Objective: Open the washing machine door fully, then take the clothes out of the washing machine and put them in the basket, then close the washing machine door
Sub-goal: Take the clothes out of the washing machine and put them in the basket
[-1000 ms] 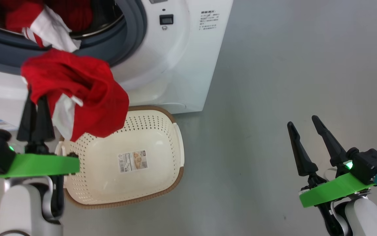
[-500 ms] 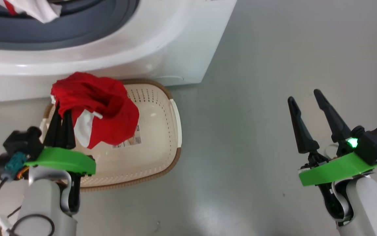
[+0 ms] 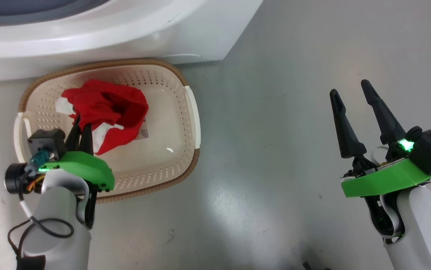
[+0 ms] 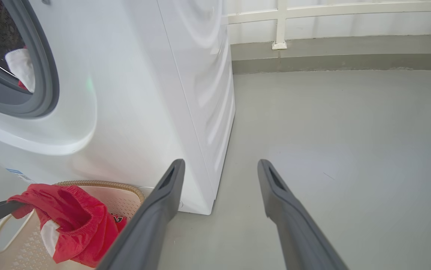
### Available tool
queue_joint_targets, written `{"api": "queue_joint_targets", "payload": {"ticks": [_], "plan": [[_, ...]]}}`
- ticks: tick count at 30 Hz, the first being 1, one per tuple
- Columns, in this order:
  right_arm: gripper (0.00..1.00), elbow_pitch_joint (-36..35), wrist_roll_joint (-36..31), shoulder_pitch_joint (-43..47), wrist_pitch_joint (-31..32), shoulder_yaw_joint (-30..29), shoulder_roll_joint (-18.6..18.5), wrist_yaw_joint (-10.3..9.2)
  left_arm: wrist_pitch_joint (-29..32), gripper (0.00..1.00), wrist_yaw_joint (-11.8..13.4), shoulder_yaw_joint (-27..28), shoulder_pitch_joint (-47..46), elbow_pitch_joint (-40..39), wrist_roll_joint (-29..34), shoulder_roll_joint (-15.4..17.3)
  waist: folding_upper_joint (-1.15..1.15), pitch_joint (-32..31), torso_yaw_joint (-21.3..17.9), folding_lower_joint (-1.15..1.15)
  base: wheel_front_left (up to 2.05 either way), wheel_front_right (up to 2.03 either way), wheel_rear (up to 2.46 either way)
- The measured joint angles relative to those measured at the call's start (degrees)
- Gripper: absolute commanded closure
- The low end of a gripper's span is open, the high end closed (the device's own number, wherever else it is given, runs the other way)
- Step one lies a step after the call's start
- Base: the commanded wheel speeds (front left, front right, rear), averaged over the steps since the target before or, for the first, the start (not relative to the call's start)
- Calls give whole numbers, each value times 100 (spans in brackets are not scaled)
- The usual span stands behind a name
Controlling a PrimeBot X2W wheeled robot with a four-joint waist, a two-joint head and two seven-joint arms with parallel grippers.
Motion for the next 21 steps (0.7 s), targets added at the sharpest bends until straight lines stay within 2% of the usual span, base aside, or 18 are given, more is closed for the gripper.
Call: {"api": "queue_joint_targets", "payload": {"ticks": [21], "plan": [[0,-77,1,-368,0,300,145,0,0,100,18,-237,-1127,1797,277,337,0,745,-355,0,0,0,0]]}}
